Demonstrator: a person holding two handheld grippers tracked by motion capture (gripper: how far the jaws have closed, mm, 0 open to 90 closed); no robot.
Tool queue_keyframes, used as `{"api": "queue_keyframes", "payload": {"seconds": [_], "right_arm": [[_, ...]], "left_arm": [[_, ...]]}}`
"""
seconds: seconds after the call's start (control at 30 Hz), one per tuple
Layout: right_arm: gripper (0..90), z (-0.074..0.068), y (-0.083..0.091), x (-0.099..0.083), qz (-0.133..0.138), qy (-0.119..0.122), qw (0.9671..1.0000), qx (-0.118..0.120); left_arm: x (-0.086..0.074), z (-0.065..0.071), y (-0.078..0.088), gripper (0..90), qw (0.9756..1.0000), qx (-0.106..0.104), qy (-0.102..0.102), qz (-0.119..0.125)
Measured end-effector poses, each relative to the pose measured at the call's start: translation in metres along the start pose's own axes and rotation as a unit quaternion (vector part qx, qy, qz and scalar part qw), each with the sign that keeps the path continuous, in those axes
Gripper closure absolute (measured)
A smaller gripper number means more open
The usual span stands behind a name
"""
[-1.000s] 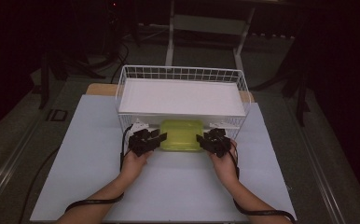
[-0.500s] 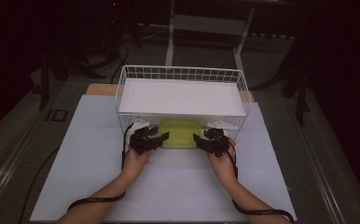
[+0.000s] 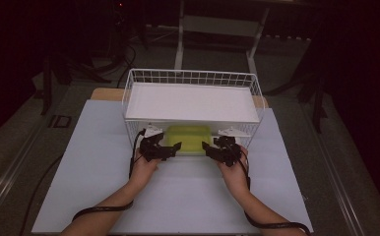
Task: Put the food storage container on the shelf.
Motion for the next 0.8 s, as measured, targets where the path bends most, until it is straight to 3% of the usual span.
{"api": "queue_keyframes", "payload": {"seconds": [0.07, 0.1, 0.2, 0.27, 0.33, 0.5, 0.63, 0.8], "right_arm": [[47.9, -0.002, 0.003, 0.001, 0.003, -0.003, 1.0000, 0.003], [47.9, -0.002, 0.003, 0.001, 0.003, -0.003, 1.0000, 0.003], [47.9, -0.007, 0.008, 0.001, 0.009, -0.003, 0.9999, 0.010], [48.0, -0.009, 0.009, 0.001, 0.010, -0.002, 0.9998, 0.014], [48.3, -0.015, 0.013, 0.000, 0.014, 0.003, 0.9997, 0.019], [52.3, -0.021, 0.016, -0.003, 0.014, 0.003, 0.9996, 0.025], [59.7, -0.029, 0.015, -0.008, 0.006, 0.010, 0.9994, 0.032], [83.2, -0.043, 0.012, -0.015, -0.008, 0.031, 0.9985, 0.043]], "left_arm": [[0.003, 0.001, 0.003, 10.6, 0.9998, 0.001, -0.004, 0.017], [0.003, 0.001, 0.003, 4.9, 0.9998, 0.001, -0.004, 0.017], [0.004, 0.000, 0.011, 2.6, 0.9996, 0.006, -0.022, 0.019], [0.004, 0.002, 0.013, 2.6, 0.9997, -0.001, -0.015, 0.019], [0.005, 0.010, 0.026, 2.6, 0.9995, -0.017, -0.012, 0.024], [0.002, 0.022, 0.046, 2.6, 0.9989, -0.036, -0.021, 0.023], [-0.001, 0.031, 0.060, 2.6, 0.9983, -0.050, -0.022, 0.020], [-0.008, 0.041, 0.074, 2.6, 0.9970, -0.066, -0.035, 0.018]]}}
Point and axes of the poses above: each handheld gripper's, and its own axes: y roughly backward along the jaws, x roughly out of its top, z roughly to its right, the point moved 10 cm from there along -y, roughly forward along the jaws, and after that the axes turned 8 degrees about y, right-handed, at the moved point
